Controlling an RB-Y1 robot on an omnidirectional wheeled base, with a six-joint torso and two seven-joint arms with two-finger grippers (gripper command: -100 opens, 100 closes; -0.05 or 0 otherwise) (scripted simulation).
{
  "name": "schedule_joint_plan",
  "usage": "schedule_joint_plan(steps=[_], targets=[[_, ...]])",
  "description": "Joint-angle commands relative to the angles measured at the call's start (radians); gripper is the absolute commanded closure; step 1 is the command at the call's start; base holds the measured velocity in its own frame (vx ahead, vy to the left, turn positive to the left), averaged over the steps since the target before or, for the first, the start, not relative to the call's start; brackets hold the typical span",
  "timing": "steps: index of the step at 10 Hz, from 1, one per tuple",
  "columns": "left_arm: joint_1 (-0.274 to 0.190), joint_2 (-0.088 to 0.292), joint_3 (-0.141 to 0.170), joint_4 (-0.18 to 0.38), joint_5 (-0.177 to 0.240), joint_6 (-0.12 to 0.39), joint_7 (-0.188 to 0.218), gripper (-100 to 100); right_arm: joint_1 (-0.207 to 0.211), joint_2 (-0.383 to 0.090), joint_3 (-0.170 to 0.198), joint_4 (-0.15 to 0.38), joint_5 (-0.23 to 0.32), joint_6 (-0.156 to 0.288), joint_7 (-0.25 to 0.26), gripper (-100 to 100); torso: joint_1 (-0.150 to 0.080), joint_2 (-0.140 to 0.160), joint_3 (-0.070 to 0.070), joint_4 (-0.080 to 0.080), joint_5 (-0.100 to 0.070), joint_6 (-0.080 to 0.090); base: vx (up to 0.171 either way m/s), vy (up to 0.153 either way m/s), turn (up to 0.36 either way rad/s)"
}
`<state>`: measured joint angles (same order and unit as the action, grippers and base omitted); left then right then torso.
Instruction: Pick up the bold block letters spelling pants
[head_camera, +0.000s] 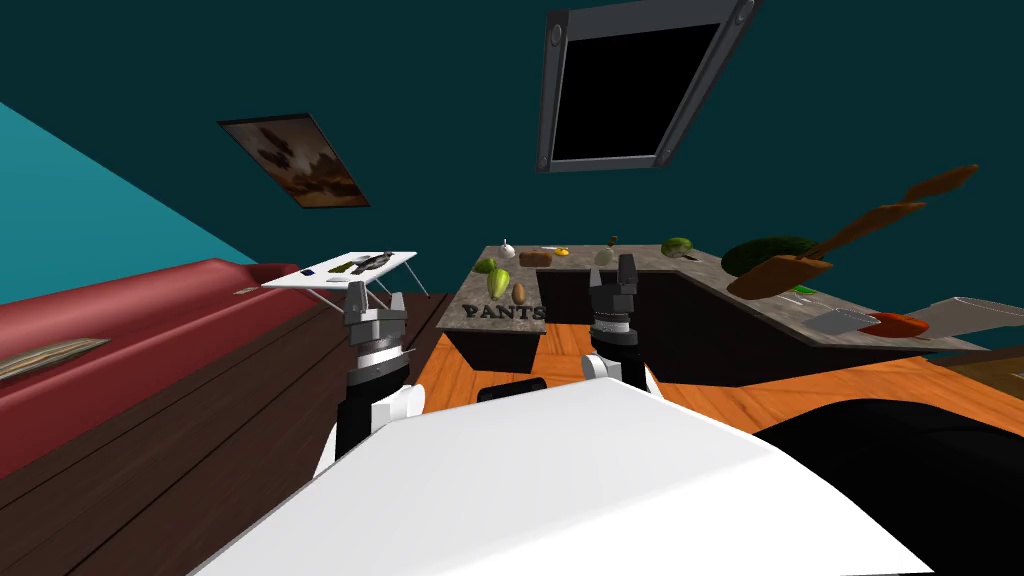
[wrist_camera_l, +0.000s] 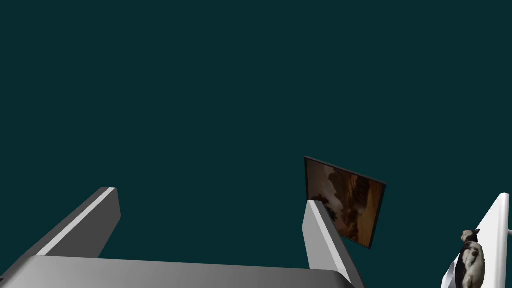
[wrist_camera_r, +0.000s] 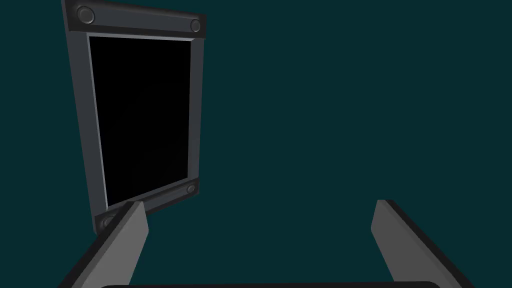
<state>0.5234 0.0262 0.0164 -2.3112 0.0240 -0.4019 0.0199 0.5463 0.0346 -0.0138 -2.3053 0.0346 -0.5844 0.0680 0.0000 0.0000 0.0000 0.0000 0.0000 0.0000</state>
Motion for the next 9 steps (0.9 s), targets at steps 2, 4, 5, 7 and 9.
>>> schedule_joint_plan(steps=[2,4,5,7,9], targets=[[-0.04,0.057,0.004,0.014,-0.014,0.072,0.008,-100,0.0,0.0,0.0,0.0,0.0,0.0,0.0,0,0.001,0.001,0.0,0.0,0.0,0.0,-0.021,0.014,-0.071],[-0.082,0.086,0.008,0.027,-0.028,0.129,0.017,-100,0.0,0.0,0.0,0.0,0.0,0.0,0.0,0,0.002,0.002,0.001,0.0,0.0,0.0,-0.043,0.023,-0.065],[-0.082,0.086,0.008,0.027,-0.028,0.147,0.017,-100,0.0,0.0,0.0,0.0,0.0,0.0,0.0,0,0.002,0.003,0.001,0.001,0.0,0.0,-0.031,0.012,-0.028],[-0.107,0.099,0.01,0.034,-0.037,0.191,0.022,-100,0.0,0.0,0.0,0.0,0.0,0.0,0.0,0,0.001,0.002,0.001,0.0,0.0,0.0,-0.022,0.005,-0.042],[-0.135,0.11,0.013,0.042,-0.046,0.24,0.027,-100,0.0,0.0,0.0,0.0,0.0,0.0,0.0,0,0.001,0.001,0.001,0.0,0.0,0.0,-0.024,0.012,-0.056]])
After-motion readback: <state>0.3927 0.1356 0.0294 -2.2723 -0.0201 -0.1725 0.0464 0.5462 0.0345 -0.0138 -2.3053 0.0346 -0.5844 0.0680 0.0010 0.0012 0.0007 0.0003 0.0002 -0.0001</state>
